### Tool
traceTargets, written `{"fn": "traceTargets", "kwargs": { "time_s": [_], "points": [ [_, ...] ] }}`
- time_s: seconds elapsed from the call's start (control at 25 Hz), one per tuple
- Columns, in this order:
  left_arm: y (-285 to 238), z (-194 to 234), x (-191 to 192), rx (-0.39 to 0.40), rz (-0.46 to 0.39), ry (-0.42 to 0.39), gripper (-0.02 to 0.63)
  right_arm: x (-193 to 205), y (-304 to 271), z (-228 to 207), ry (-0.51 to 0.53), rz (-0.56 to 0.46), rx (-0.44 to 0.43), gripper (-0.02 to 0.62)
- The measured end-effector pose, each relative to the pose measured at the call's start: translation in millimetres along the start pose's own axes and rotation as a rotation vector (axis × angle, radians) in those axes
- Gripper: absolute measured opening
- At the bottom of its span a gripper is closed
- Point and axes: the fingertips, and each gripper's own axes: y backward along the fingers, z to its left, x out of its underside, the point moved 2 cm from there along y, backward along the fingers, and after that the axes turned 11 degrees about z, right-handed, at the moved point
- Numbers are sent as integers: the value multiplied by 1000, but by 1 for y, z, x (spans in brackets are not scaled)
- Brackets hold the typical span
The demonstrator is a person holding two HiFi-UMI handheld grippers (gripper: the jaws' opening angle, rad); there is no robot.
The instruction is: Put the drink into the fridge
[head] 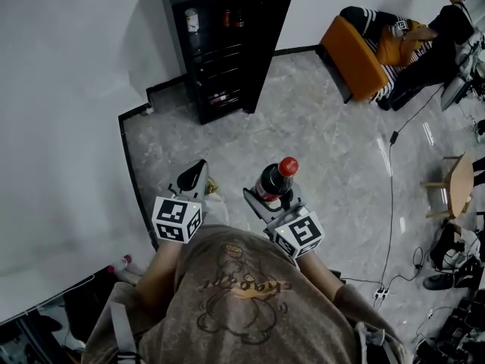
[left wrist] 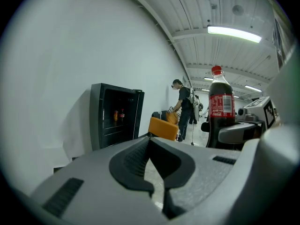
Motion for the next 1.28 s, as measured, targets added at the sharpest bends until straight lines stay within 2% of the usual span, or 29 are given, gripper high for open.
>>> {"fn": "traceTargets", "kwargs": {
  "time_s": [0.4, 1.12, 1.28],
  "points": [
    [-33, 51, -42, 5, 6, -19, 5, -35, -55, -34, -8, -4, 10, 290],
    [-76, 129, -91, 62, 26, -86, 5, -82, -145, -63, -37, -38, 49, 290],
    [-84, 138, -92, 74, 25, -89, 5, -83, -157, -69, -44, -32, 60, 290]
  ]
}}
